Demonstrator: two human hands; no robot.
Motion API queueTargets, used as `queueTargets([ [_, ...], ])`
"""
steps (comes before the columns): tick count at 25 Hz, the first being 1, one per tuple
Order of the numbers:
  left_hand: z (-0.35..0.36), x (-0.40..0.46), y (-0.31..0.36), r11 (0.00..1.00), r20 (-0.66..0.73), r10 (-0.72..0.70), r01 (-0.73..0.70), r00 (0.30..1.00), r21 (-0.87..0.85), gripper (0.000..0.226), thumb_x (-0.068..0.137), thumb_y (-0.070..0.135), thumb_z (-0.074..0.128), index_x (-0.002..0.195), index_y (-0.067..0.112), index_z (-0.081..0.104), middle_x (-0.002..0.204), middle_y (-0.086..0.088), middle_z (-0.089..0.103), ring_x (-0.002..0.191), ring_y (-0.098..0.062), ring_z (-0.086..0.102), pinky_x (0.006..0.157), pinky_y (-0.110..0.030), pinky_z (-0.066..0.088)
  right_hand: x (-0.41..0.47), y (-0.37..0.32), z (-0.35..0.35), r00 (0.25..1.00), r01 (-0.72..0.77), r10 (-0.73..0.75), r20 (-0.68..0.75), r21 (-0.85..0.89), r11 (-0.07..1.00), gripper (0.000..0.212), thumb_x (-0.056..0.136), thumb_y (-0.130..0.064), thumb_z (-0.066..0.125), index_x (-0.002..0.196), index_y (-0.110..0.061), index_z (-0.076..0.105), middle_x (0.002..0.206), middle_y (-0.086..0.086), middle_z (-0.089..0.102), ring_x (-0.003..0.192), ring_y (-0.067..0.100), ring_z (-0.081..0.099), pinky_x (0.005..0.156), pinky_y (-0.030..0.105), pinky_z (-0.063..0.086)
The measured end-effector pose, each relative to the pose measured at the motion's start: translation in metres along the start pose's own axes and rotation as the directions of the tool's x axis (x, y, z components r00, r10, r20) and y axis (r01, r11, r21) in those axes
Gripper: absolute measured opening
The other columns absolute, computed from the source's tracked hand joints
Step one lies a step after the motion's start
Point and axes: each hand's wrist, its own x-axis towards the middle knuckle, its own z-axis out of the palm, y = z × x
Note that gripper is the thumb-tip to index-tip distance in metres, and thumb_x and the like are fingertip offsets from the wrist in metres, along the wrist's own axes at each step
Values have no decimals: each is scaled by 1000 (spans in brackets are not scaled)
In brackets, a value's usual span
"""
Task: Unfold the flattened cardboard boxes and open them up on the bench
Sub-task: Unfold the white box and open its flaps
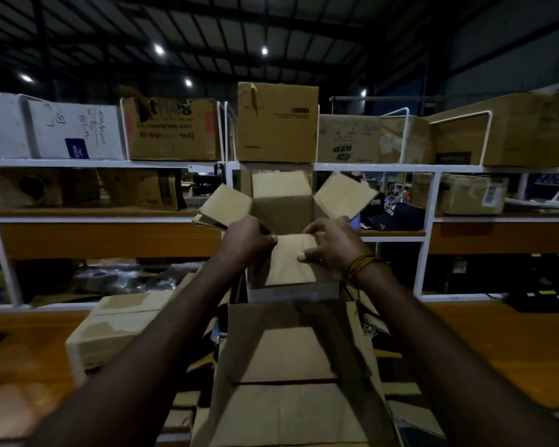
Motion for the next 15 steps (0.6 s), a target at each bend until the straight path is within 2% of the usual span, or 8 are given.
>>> queueTargets([
  [4, 41, -1, -34, 996, 140, -84, 79, 987, 43, 14, 93, 22, 64, 101, 13, 70, 99, -3, 71, 89, -15, 68, 83, -38, 59, -5, 26, 44, 986, -55, 52, 159, 12, 998, 59, 67, -39, 87, 120, -27, 65, 130, 10, 55, 116, 25, 53, 97, 37, 48],
  [6, 59, -6, -48, 987, 195, -124, 100, 973, 128, 16, 93, 24, 64, 101, 13, 71, 94, -1, 71, 82, -12, 67, 74, -31, 59, -11, 38, 64, 978, -71, 69, 197, 4, 997, 59, 67, -39, 87, 120, -26, 65, 128, 9, 56, 113, 25, 55, 95, 33, 48],
  [9, 69, -6, -59, 982, 162, -126, 100, 979, 161, 18, 94, 28, 63, 102, 14, 71, 85, 5, 66, 72, -6, 62, 57, -20, 48, -12, 44, 77, 979, -67, 67, 192, -4, 998, 58, 72, -40, 84, 124, -27, 62, 130, 9, 44, 122, 29, 46, 99, 31, 41],
  [13, 68, -7, -66, 982, 164, -109, 80, 980, 170, 19, 93, 29, 64, 102, 13, 70, 88, 2, 68, 71, -6, 60, 53, -17, 41, -9, 43, 80, 979, -65, 61, 194, 14, 998, 58, 72, -40, 84, 124, -27, 62, 133, 9, 43, 124, 30, 45, 103, 37, 43],
  [15, 70, -12, -69, 975, 173, -123, 86, 977, 207, 20, 93, 31, 64, 102, 14, 70, 91, 1, 69, 72, -7, 60, 56, -20, 45, -17, 42, 87, 975, -70, 64, 212, 21, 997, 59, 73, -40, 83, 126, -27, 61, 134, 9, 40, 125, 31, 42, 104, 39, 43],
])
